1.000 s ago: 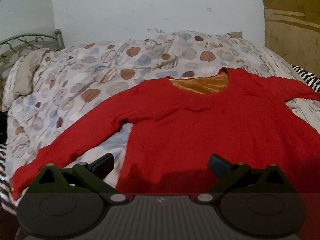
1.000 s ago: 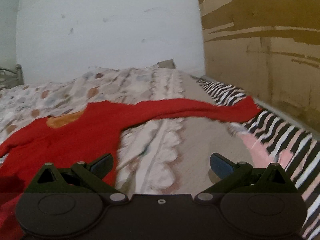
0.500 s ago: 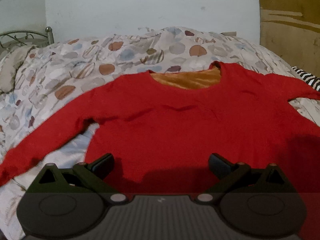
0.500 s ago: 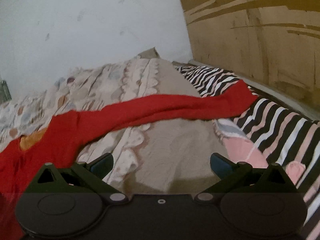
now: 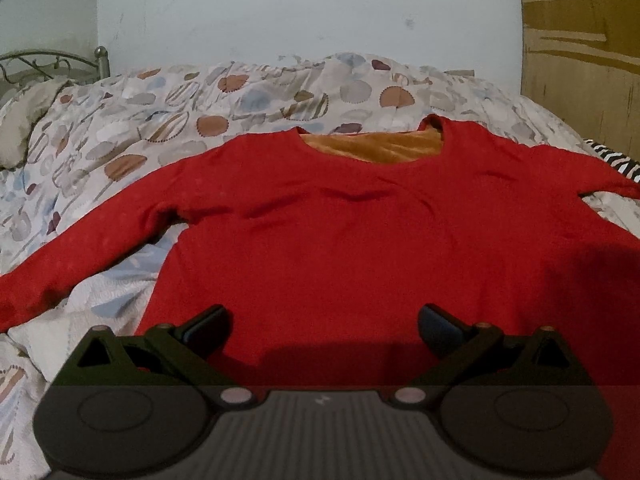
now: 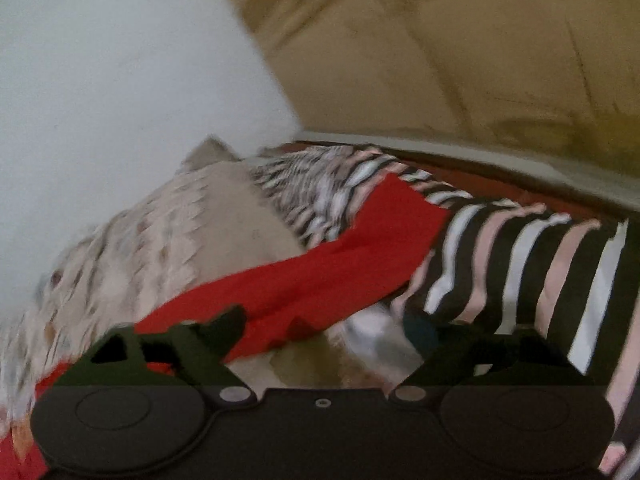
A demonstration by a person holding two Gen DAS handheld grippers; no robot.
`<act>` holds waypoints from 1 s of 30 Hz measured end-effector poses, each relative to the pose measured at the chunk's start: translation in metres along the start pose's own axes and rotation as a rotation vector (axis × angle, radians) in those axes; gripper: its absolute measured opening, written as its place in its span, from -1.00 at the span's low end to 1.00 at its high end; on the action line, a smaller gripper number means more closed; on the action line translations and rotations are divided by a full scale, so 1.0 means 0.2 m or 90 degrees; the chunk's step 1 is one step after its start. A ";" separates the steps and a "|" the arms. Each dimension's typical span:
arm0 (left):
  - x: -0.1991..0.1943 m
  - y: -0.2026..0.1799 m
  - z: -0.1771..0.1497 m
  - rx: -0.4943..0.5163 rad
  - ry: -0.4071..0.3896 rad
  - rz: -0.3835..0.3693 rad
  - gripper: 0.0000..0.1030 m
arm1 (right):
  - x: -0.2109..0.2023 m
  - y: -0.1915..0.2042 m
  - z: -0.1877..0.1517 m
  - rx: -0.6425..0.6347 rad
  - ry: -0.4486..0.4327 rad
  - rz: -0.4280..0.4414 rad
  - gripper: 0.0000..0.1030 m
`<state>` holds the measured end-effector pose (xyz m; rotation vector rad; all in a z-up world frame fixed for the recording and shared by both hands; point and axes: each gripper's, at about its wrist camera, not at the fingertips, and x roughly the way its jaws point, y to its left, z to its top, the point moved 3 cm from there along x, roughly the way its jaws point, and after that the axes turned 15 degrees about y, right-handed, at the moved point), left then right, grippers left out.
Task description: Fold small clothes
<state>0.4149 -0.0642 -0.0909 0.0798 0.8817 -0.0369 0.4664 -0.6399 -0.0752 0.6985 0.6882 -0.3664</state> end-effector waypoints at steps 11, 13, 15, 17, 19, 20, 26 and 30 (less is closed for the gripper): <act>0.00 -0.01 0.00 -0.002 -0.003 -0.001 1.00 | 0.27 -0.32 0.18 0.291 -0.030 0.023 -0.61; 0.00 -0.01 -0.01 -0.002 -0.003 -0.001 1.00 | 0.26 -0.35 0.20 0.303 -0.042 0.022 -0.87; 0.00 -0.01 -0.01 -0.004 -0.004 -0.002 1.00 | 0.24 -0.33 0.21 0.281 -0.058 0.022 -0.90; 0.00 -0.01 -0.01 -0.003 -0.003 -0.001 1.00 | 0.20 -0.28 0.23 0.238 -0.078 0.016 -0.91; 0.00 -0.01 -0.01 -0.003 -0.003 -0.002 1.00 | 0.14 -0.21 0.27 0.183 -0.100 0.005 -0.91; 0.00 0.00 -0.01 -0.003 -0.003 -0.002 1.00 | 0.11 -0.16 0.30 0.155 -0.110 -0.001 -0.91; -0.02 0.04 0.03 -0.028 -0.001 -0.038 0.99 | -0.11 0.20 0.42 -0.022 -0.158 0.001 -0.92; -0.09 0.11 0.06 -0.065 -0.021 -0.057 0.99 | -0.27 0.55 0.41 -0.154 -0.181 0.030 -0.92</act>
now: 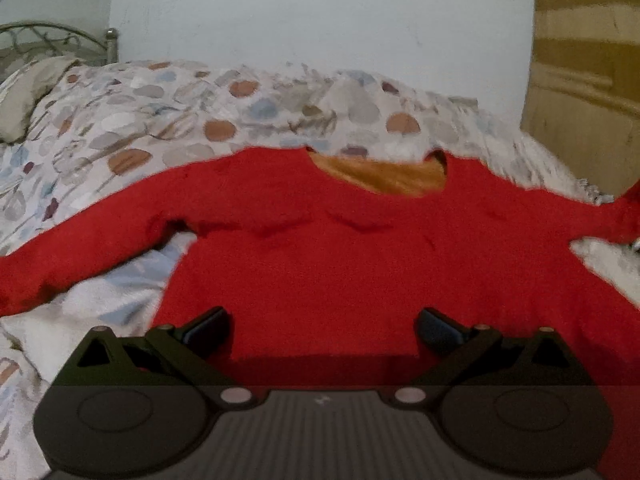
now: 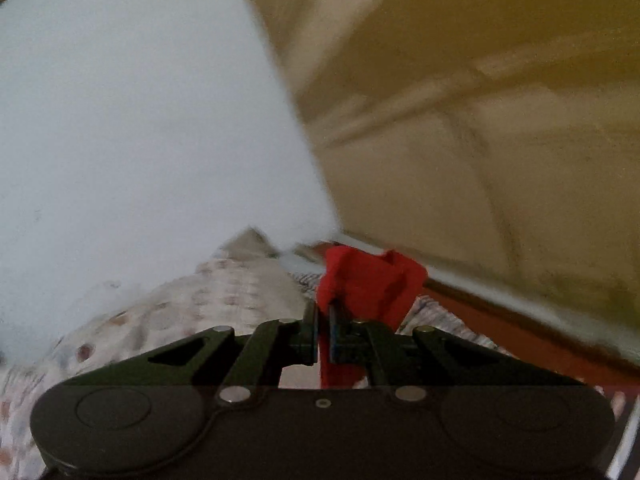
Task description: Fold small clothes
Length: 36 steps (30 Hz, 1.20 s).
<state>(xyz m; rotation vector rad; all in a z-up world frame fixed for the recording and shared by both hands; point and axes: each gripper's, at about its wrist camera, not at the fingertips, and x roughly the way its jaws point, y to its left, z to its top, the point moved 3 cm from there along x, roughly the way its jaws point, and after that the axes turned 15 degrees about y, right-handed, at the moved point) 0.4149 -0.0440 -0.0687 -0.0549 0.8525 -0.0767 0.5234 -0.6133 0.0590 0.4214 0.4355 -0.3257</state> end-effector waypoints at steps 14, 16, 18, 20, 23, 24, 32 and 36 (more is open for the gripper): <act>-0.22 0.33 0.07 -0.101 -0.064 0.025 0.99 | -0.41 1.32 -0.55 -0.364 0.102 0.336 -0.93; -0.22 0.38 0.05 -0.112 -0.062 0.032 0.99 | -0.41 1.43 -0.78 -0.422 0.171 0.368 -0.93; -0.21 0.42 0.04 -0.117 -0.057 0.035 0.99 | -0.40 1.49 -1.01 -0.483 0.236 0.377 -0.93; -0.20 0.45 0.02 -0.118 -0.052 0.037 0.99 | -0.39 1.49 -1.22 -0.550 0.283 0.371 -0.93; -0.19 0.46 0.01 -0.117 -0.051 0.036 0.99 | -0.43 1.45 -1.41 -0.626 0.296 0.353 -0.93; -0.19 0.46 0.01 -0.119 -0.053 0.033 0.99 | -0.45 1.43 -1.46 -0.648 0.289 0.346 -0.93; -0.21 0.39 0.06 -0.129 -0.095 -0.043 0.99 | -0.54 1.34 -1.57 -0.730 0.264 0.357 -0.46; -0.18 0.29 0.10 -0.107 -0.106 -0.089 0.99 | -0.58 1.24 -1.50 -0.724 0.231 0.337 -0.06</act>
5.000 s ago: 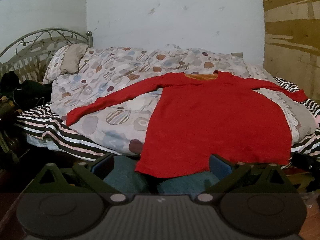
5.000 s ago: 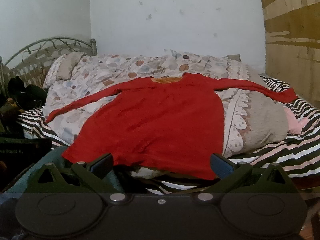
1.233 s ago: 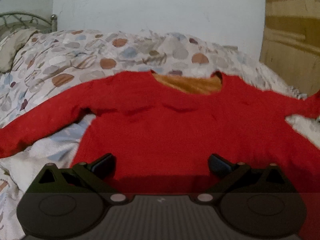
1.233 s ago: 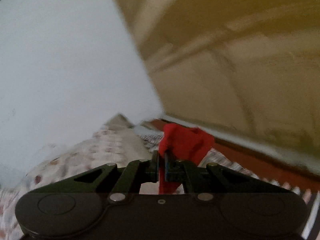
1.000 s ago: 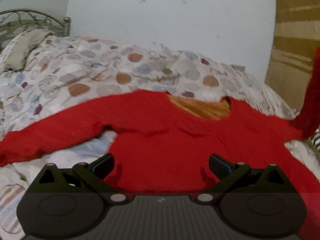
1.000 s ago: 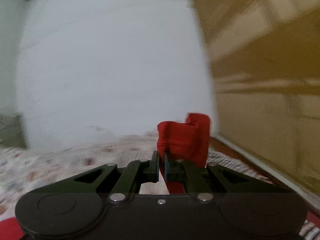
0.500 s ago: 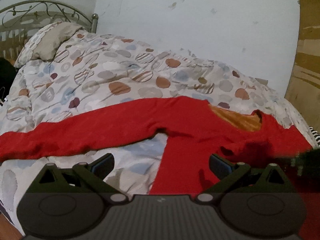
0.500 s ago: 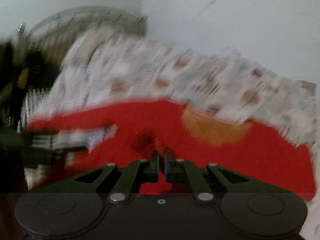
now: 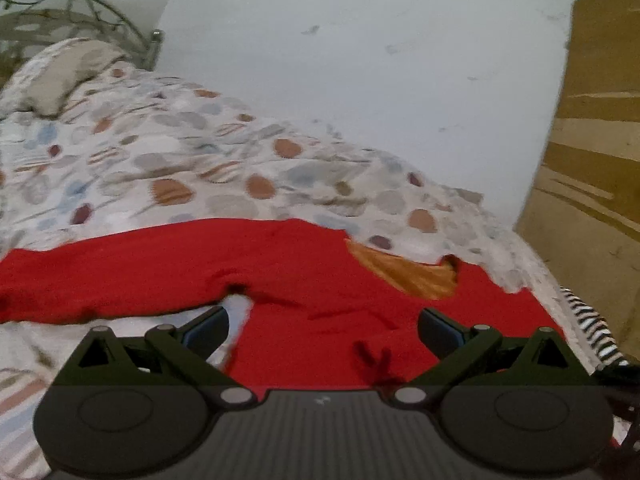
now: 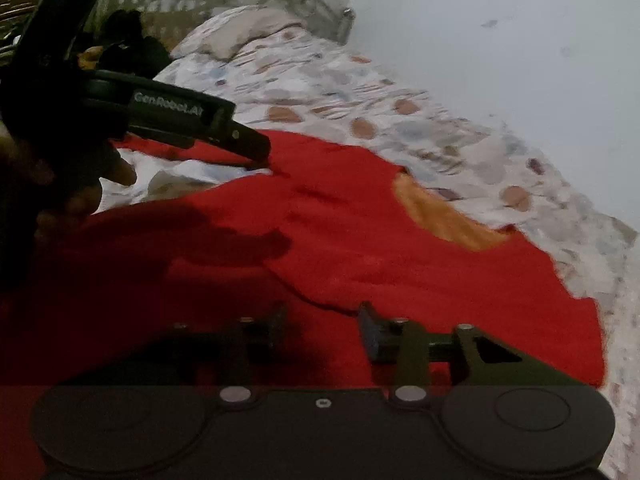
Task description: Fold small clothes
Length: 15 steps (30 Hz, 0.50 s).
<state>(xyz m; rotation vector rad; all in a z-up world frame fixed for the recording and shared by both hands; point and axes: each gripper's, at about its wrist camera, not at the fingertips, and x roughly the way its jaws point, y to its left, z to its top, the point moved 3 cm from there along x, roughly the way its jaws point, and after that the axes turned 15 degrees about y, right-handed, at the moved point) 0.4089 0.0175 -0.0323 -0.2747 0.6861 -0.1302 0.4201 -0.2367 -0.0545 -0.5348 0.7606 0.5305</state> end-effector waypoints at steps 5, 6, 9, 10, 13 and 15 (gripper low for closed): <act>0.22 -0.11 -0.06 0.063 0.075 0.044 0.99 | -0.07 -0.25 -0.13 0.079 0.002 -0.110 0.52; 0.26 -0.12 -0.08 0.069 0.085 0.059 0.99 | -0.08 -0.31 -0.15 0.099 0.004 -0.138 0.58; 0.31 -0.12 -0.12 0.076 0.102 0.080 0.99 | -0.05 -0.49 -0.23 0.120 0.014 -0.265 0.80; 0.31 -0.12 -0.12 0.075 0.100 0.081 0.99 | -0.02 -0.55 -0.25 0.117 0.022 -0.309 0.80; 0.32 -0.12 -0.14 0.081 0.101 0.084 0.99 | 0.09 -0.70 -0.31 0.121 0.059 -0.386 0.80; 0.32 -0.13 -0.16 0.089 0.098 0.090 0.99 | 0.19 -0.80 -0.33 0.136 0.089 -0.406 0.80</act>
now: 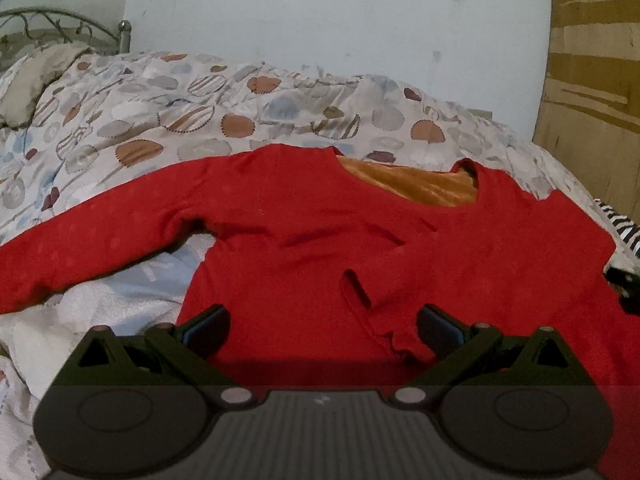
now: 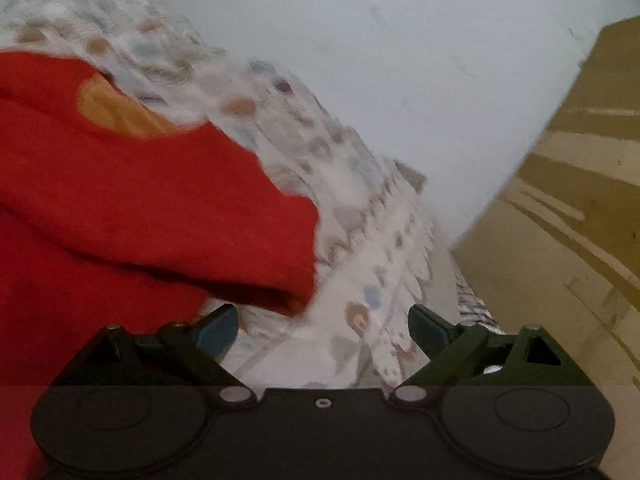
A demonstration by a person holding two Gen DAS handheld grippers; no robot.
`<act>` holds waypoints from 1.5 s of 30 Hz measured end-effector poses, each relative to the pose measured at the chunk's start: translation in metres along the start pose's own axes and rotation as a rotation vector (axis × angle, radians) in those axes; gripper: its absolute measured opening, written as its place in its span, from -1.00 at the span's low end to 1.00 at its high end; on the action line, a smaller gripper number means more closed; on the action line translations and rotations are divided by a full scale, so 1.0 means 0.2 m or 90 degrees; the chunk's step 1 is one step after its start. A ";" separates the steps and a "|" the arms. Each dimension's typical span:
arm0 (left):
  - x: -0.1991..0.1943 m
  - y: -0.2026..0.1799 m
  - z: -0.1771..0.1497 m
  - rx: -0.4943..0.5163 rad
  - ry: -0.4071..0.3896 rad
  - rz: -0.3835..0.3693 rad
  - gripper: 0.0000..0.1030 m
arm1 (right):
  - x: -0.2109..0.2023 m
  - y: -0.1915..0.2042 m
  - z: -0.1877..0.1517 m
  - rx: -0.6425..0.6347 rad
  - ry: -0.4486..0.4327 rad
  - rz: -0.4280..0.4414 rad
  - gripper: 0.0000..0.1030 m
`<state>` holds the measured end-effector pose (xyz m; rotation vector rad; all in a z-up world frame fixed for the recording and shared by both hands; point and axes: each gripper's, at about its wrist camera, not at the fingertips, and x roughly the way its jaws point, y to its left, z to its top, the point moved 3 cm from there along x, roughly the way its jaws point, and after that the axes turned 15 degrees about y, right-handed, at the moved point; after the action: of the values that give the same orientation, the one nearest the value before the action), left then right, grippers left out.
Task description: Fold small clothes
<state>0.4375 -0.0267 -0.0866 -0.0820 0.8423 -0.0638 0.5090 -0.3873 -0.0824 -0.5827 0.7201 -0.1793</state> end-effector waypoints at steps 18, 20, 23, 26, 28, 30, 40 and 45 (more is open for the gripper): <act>0.01 0.01 0.01 -0.001 0.000 -0.005 1.00 | 0.22 -0.09 0.07 0.118 0.024 -0.059 0.88; 0.00 0.01 0.01 -0.004 -0.002 -0.011 0.99 | 0.22 -0.08 0.07 0.114 0.022 -0.054 0.88; -0.06 0.06 0.02 -0.022 -0.001 -0.037 0.99 | 0.16 -0.09 0.07 0.108 0.021 -0.031 0.89; -0.17 0.17 0.01 -0.058 -0.012 -0.043 0.99 | 0.04 -0.10 0.05 0.099 0.014 -0.009 0.94; -0.27 0.27 -0.01 -0.075 -0.021 -0.043 0.99 | -0.07 -0.10 0.03 0.087 0.004 0.006 0.97; -0.36 0.41 -0.05 -0.104 -0.033 -0.034 0.99 | -0.18 -0.10 0.01 0.083 -0.010 0.021 0.99; -0.52 1.22 -0.32 -0.280 -0.029 0.066 0.99 | -0.72 0.07 -0.06 0.102 -0.081 0.191 0.99; -0.48 1.52 -0.39 -0.426 -0.056 -0.018 0.99 | -0.88 0.27 -0.09 0.091 -0.082 0.254 0.99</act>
<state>0.3231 0.2814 -0.0971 -0.7205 0.7465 0.1970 0.3644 -0.2889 -0.0240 -0.3019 0.6785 0.1745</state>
